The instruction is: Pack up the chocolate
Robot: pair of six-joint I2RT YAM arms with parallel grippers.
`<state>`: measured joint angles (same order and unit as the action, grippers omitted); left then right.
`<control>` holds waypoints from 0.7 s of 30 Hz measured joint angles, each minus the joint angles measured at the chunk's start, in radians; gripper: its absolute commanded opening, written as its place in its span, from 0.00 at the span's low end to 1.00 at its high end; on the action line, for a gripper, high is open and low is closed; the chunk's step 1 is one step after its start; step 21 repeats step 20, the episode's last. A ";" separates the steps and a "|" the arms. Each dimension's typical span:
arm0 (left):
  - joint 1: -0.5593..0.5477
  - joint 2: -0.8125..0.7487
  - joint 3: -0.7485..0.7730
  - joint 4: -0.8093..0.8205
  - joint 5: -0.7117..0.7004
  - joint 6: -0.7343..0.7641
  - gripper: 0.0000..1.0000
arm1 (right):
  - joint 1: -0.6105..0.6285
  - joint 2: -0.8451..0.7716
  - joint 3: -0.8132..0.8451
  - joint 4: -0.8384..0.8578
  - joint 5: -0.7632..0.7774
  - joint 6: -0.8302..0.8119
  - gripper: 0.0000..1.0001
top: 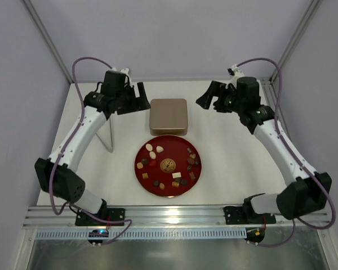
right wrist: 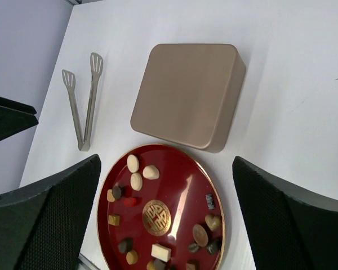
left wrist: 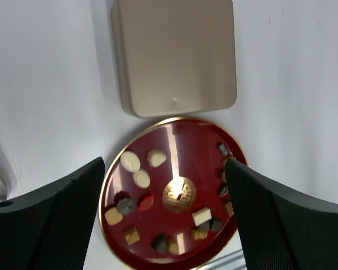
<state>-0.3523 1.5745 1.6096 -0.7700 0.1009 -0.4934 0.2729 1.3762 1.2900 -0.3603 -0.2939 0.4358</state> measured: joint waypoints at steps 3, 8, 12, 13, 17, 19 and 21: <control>-0.013 -0.171 -0.158 0.009 -0.002 0.006 0.86 | 0.000 -0.173 -0.099 0.008 0.029 -0.011 1.00; -0.021 -0.423 -0.367 0.010 -0.005 0.021 0.88 | 0.000 -0.452 -0.258 -0.007 0.093 -0.019 1.00; -0.021 -0.583 -0.468 0.010 -0.006 0.033 0.88 | 0.000 -0.609 -0.356 -0.049 0.170 -0.029 1.00; -0.021 -0.607 -0.483 0.010 -0.006 0.034 0.88 | 0.000 -0.629 -0.371 -0.060 0.182 -0.033 1.00; -0.021 -0.688 -0.528 0.011 -0.002 0.034 0.88 | 0.000 -0.690 -0.427 -0.093 0.223 -0.043 1.00; -0.021 -0.700 -0.535 0.011 -0.002 0.034 0.88 | 0.000 -0.691 -0.440 -0.098 0.232 -0.043 1.00; -0.021 -0.700 -0.536 0.011 -0.001 0.034 0.88 | 0.000 -0.691 -0.445 -0.100 0.237 -0.044 1.00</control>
